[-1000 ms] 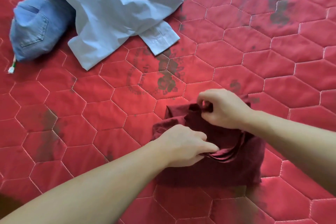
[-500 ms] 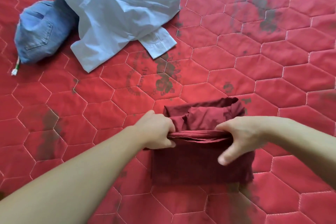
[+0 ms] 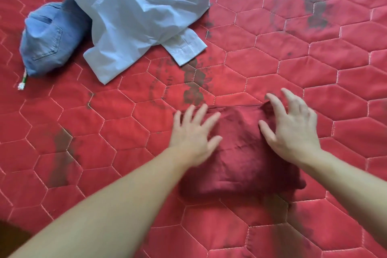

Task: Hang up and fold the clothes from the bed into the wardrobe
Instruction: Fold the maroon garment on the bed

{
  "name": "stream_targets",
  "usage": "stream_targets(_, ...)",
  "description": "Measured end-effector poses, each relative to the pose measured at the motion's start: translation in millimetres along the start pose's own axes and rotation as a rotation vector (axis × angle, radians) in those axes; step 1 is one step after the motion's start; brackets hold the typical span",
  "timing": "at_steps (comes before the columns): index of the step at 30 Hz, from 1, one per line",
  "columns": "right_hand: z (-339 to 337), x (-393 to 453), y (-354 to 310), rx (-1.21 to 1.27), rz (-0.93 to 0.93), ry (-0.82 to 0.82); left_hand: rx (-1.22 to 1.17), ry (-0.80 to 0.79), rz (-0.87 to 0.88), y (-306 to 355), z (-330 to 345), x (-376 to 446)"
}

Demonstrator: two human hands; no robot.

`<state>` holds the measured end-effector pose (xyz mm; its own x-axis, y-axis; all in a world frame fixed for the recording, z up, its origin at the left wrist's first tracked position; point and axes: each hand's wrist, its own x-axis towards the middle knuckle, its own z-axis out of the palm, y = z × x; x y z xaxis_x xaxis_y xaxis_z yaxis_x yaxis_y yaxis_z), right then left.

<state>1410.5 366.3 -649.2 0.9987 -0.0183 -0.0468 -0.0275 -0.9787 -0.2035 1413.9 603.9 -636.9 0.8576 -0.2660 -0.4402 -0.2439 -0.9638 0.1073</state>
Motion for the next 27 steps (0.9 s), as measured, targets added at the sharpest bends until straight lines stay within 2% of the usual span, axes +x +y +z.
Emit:
stream_targets(2, 4, -17, 0, 0.084, 0.145, -0.046, -0.062, -0.143, 0.002, 10, 15, -7)
stream_targets(4, 4, -29, -2, 0.177, 0.363, -0.162, -0.078, -0.212, -0.061, 8, 27, -9)
stream_targets(8, -1, -31, -6, 0.604, 0.634, -0.22, -0.1, -0.173, -0.086, 2, 36, -10)
stream_targets(10, -5, -26, -10, 0.678, 0.705, -0.265, -0.139, -0.151, -0.09, 1, 35, -13)
stream_targets(13, -7, -21, -13, 0.756, 0.708, -0.377, -0.26, -0.093, -0.2, -2, 38, -22)
stream_targets(16, -9, -21, -14, 0.935, 0.759, -0.476, -0.486, 0.05, -0.485, -5, 41, -33)
stream_targets(18, -15, -20, -20, 1.07, 0.785, -0.524, -0.707, 0.145, -0.671, -5, 41, -36)
stream_targets(20, -25, -18, -31, 1.206, 0.783, -0.577, -0.993, 0.177, -0.763, -4, 40, -36)
stream_targets(23, -53, -14, -54, 1.346, 0.732, -0.697, -1.286, 0.085, -0.828, 0, 34, -39)
stream_targets(26, -84, -8, -81, 1.481, 0.588, -0.895, -1.741, -0.127, -0.816, -1, 22, -40)
stream_targets(27, -91, -5, -90, 1.505, 0.555, -0.899, -1.857, -0.203, -0.798, 1, 11, -43)
